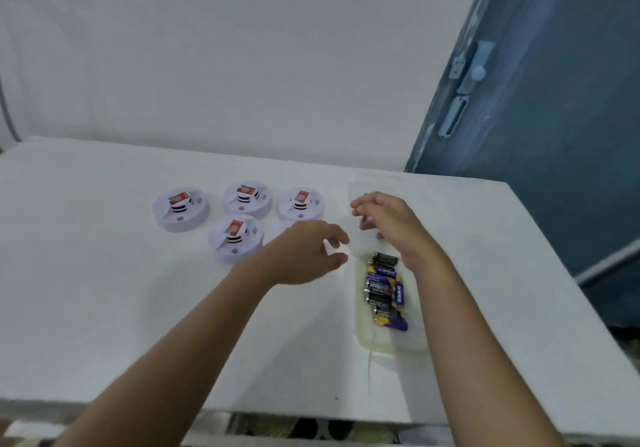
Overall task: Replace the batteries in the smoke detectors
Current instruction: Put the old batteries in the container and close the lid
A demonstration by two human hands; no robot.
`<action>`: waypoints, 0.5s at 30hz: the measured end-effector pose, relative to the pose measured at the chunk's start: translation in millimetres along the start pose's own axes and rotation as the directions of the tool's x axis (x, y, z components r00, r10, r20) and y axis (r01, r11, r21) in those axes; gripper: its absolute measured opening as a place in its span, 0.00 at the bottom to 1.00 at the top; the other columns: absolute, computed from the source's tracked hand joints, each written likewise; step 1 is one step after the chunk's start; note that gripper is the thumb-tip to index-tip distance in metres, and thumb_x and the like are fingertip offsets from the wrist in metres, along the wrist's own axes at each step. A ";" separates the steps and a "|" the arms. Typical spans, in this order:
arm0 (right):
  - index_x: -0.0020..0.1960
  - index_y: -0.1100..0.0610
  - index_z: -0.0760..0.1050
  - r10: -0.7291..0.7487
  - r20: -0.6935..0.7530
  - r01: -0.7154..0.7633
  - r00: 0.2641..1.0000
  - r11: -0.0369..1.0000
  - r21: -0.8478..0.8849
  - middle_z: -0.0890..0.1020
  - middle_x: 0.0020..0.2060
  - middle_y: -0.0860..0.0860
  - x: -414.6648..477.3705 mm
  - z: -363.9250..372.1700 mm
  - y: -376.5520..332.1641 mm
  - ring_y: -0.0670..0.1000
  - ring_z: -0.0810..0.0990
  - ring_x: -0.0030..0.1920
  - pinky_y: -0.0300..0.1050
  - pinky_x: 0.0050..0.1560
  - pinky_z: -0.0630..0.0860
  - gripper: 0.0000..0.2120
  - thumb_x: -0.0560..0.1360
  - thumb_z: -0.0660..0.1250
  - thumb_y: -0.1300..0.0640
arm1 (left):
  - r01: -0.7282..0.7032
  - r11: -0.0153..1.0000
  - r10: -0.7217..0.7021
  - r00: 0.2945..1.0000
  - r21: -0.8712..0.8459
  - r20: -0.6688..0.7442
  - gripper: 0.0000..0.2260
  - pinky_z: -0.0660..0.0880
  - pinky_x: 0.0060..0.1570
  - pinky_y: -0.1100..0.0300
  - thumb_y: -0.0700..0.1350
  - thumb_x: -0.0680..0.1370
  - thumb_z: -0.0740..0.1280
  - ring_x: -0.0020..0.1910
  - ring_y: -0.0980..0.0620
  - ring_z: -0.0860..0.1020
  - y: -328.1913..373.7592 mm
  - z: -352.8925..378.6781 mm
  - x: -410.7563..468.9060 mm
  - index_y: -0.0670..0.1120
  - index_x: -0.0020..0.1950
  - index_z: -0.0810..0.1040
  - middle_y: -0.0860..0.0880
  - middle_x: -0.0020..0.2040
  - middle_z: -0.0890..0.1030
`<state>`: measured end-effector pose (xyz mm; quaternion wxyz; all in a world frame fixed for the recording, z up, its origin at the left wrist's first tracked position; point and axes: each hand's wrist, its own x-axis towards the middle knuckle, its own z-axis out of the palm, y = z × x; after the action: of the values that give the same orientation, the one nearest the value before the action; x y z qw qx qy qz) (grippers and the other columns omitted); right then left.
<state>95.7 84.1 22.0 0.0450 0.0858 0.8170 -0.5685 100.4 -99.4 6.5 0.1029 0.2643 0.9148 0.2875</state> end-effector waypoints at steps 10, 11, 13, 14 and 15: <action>0.50 0.53 0.78 0.113 -0.242 -0.173 0.964 0.955 -0.241 0.81 0.47 0.44 -21.8 -64.0 83.3 0.46 0.78 0.49 0.42 0.45 0.73 0.06 0.77 0.64 0.55 | 0.314 0.949 -0.314 0.950 0.031 -0.012 0.18 0.67 0.51 0.56 0.45 0.80 0.60 0.61 0.42 0.72 29.2 79.1 23.4 0.40 0.67 0.66 0.41 0.65 0.70; 0.52 0.52 0.78 0.130 -0.232 -0.193 0.964 0.943 -0.273 0.80 0.48 0.44 -21.8 -64.7 90.0 0.46 0.78 0.50 0.43 0.47 0.73 0.07 0.77 0.64 0.54 | 0.332 0.943 -0.331 0.943 0.037 -0.017 0.17 0.67 0.51 0.56 0.45 0.80 0.60 0.61 0.42 0.72 29.8 81.5 24.0 0.39 0.66 0.66 0.40 0.64 0.70; 0.55 0.52 0.78 0.157 -0.211 -0.224 0.965 0.911 -0.346 0.80 0.50 0.45 -21.3 -63.3 99.6 0.48 0.79 0.52 0.45 0.52 0.75 0.10 0.76 0.65 0.51 | 0.358 0.933 -0.356 0.934 0.042 -0.041 0.14 0.67 0.48 0.57 0.45 0.80 0.61 0.57 0.43 0.73 29.7 83.9 25.1 0.39 0.62 0.69 0.41 0.61 0.72; 0.56 0.52 0.79 0.158 -0.210 -0.229 0.965 0.895 -0.381 0.81 0.51 0.46 -21.2 -61.9 103.0 0.50 0.79 0.53 0.47 0.54 0.76 0.11 0.76 0.66 0.50 | 0.367 0.929 -0.365 0.929 0.036 -0.054 0.12 0.67 0.47 0.57 0.45 0.80 0.60 0.54 0.44 0.73 29.0 84.8 25.7 0.39 0.60 0.70 0.42 0.59 0.74; 0.57 0.52 0.79 0.149 -0.214 -0.227 0.965 0.883 -0.410 0.81 0.52 0.47 -20.6 -60.4 105.7 0.50 0.79 0.54 0.47 0.55 0.77 0.12 0.76 0.67 0.49 | 0.375 0.927 -0.372 0.926 0.030 -0.068 0.10 0.67 0.45 0.57 0.44 0.79 0.60 0.51 0.45 0.73 28.0 85.3 26.5 0.39 0.57 0.70 0.42 0.57 0.75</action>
<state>137.5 174.6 -50.7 0.0453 0.2028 0.9109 -0.3566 119.1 -25.2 -47.6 0.1222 0.0787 0.9570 0.2512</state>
